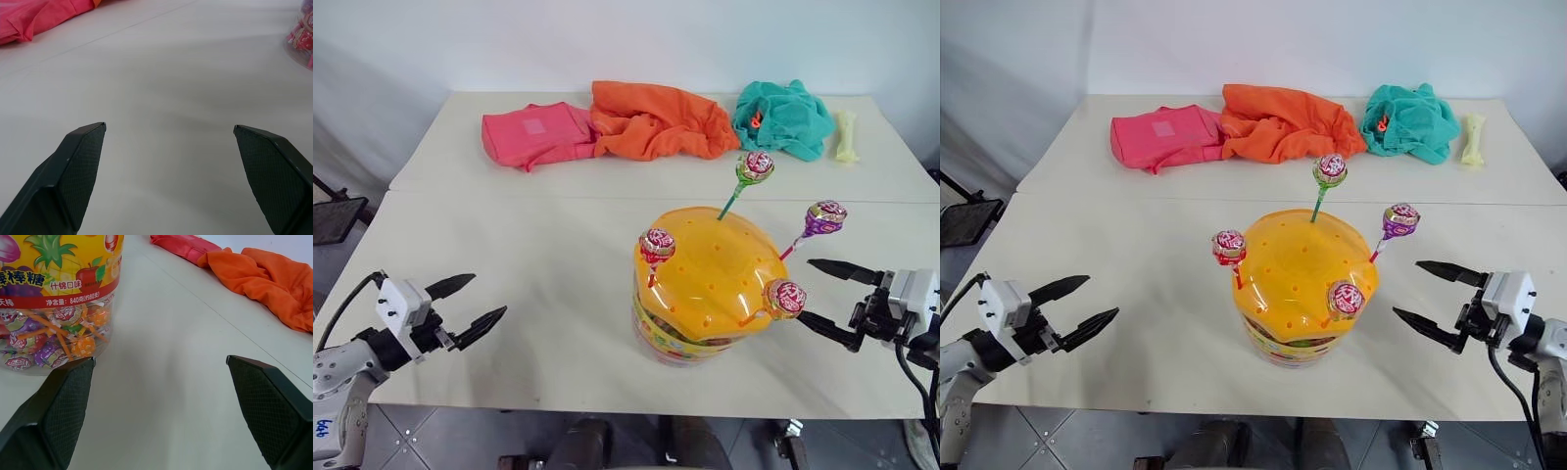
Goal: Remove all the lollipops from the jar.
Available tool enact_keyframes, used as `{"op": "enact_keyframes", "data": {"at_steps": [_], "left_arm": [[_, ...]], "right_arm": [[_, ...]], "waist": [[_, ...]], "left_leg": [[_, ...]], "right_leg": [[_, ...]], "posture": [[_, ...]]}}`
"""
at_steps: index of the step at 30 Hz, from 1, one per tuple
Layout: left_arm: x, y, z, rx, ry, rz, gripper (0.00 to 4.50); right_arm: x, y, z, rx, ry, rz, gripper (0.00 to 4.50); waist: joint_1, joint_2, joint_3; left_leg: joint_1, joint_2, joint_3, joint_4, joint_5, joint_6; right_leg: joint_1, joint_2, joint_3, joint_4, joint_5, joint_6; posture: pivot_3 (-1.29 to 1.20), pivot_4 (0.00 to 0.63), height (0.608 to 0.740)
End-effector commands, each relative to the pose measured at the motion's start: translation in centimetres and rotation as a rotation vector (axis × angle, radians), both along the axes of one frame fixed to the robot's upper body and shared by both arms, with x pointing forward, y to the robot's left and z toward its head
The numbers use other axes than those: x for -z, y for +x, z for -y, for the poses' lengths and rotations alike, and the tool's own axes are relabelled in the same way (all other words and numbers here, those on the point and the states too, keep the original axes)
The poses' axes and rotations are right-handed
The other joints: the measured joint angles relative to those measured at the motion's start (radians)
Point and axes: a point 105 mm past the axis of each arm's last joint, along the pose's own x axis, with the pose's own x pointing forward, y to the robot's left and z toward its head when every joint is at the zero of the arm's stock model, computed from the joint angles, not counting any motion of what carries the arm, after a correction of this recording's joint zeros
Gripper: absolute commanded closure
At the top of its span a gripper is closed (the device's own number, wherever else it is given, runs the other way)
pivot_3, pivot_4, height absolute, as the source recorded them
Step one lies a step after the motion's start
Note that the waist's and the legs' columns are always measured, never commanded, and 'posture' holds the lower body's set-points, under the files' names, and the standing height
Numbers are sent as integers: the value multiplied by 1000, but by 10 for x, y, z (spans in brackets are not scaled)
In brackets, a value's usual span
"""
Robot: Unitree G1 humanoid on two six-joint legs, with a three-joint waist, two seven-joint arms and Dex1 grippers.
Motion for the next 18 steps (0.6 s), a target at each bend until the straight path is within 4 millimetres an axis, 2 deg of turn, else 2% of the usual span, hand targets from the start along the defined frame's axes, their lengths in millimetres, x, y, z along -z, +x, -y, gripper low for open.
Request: {"op": "enact_keyframes", "data": {"at_steps": [1,4,5,7,10,14,15,18], "left_arm": [[-5,2,0,-3,13,28,52],[-14,10,-1,-16,-31,60,52],[-15,10,0,19,-29,46,52],[-27,12,-2,57,-146,64,52],[-21,11,-20,62,-195,-1,52],[-9,10,-44,80,-246,-121,52],[-10,11,-45,94,-264,-135,52],[-27,15,-32,217,-301,-149,52]], "right_arm": [[-7,0,-1,-18,-7,32,0],[-12,1,-4,-31,37,49,0],[-21,2,-5,-19,86,71,0],[-41,3,-3,16,191,113,0],[-73,-14,-3,3,347,164,0],[-93,-45,-16,-69,381,187,0],[-96,-51,-20,-86,381,201,0],[-102,-70,-31,-137,362,198,0]], "waist": [[0,0,0],[1,0,0],[1,0,0],[1,0,0],[1,1,0],[0,1,0],[1,1,0],[3,0,1]], "left_leg": [[0,0,0,0,0,0],[0,0,0,0,0,0],[0,0,0,0,0,0],[0,0,0,0,0,0],[0,0,0,0,0,-1],[1,1,-1,-1,-2,-1],[1,2,0,-1,-3,-1],[0,2,0,1,-3,1]], "right_leg": [[0,0,0,0,0,0],[0,0,0,0,0,0],[0,0,0,1,0,0],[0,0,0,1,0,0],[0,0,0,1,0,0],[0,1,0,0,-1,-1],[0,2,-1,0,-1,-1],[0,1,0,0,0,-1]], "posture": [[0,150,740],[0,150,740],[0,150,740],[0,150,740],[0,150,740],[0,150,740],[0,150,740],[0,150,740]]}}
